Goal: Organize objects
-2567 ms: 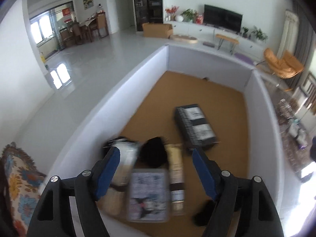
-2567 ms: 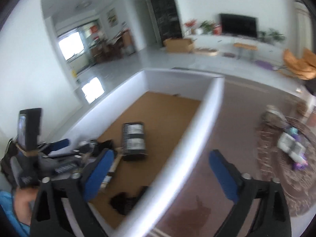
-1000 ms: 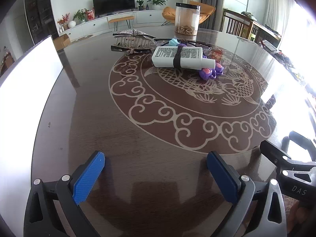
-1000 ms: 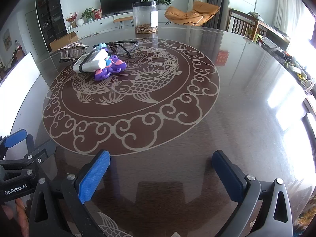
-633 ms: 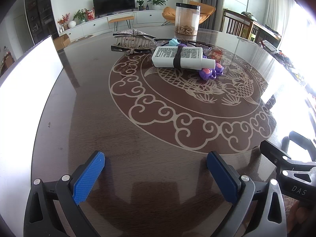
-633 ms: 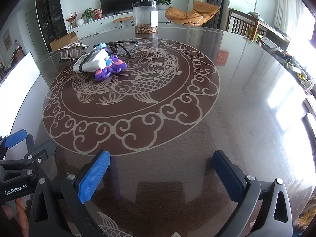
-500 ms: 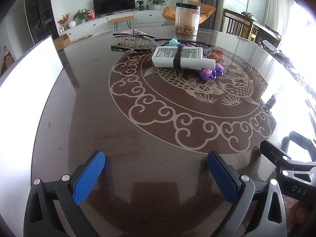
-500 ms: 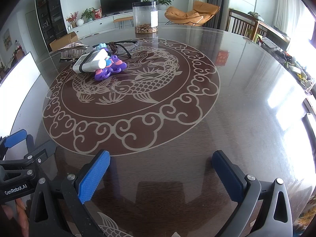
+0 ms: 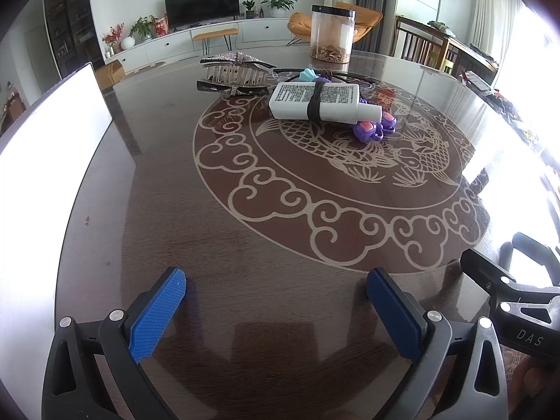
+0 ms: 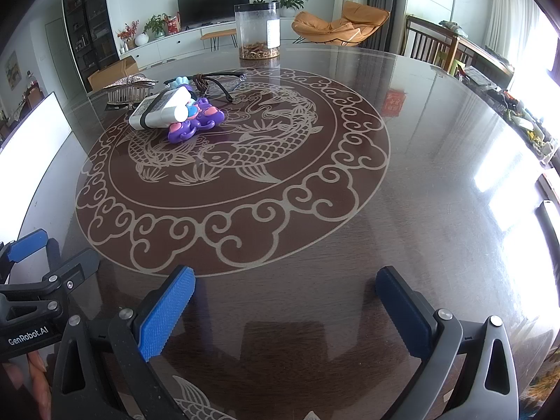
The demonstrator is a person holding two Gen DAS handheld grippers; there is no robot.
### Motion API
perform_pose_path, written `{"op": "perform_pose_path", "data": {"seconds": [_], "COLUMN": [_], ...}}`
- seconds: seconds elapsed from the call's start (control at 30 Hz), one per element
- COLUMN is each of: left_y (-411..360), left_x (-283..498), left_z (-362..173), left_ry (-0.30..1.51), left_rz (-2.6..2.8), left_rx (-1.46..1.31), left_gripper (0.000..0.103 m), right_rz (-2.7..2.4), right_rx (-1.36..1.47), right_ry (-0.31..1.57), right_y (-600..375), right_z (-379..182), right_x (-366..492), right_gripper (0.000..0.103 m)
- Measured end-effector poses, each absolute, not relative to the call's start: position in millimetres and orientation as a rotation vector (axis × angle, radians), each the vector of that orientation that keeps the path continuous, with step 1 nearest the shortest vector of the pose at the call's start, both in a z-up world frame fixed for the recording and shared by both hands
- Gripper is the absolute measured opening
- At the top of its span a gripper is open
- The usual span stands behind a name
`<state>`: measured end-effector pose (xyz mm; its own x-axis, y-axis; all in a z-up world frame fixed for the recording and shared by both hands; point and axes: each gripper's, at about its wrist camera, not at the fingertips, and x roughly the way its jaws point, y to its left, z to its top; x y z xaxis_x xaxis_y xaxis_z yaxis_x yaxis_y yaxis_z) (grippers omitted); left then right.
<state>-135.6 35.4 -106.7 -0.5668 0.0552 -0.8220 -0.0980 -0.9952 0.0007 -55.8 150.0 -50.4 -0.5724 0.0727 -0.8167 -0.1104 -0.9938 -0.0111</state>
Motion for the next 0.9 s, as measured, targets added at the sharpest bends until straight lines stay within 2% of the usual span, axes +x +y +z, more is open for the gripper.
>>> {"op": "perform_pose_path", "data": {"seconds": [0.73, 0.87, 0.9], "left_y": [36, 31, 33], "left_x": [-141, -190, -203], "left_z": [-105, -79, -71], "left_ry": [0.059, -0.328, -0.365], "left_rz": [2.686, 2.594, 2.617], "left_rx": [-1.450, -1.431, -1.413], "left_gripper": [0.103, 0.103, 0.103], "right_rz": [2.697, 2.697, 2.697], "right_rx": [-1.398, -1.398, -1.398], "right_ry": [0.062, 0.062, 0.062], "right_y": [150, 150, 150], "right_z": [-50, -50, -50], "right_x": [-56, -56, -56], "right_gripper": [0.103, 0.103, 0.103]}}
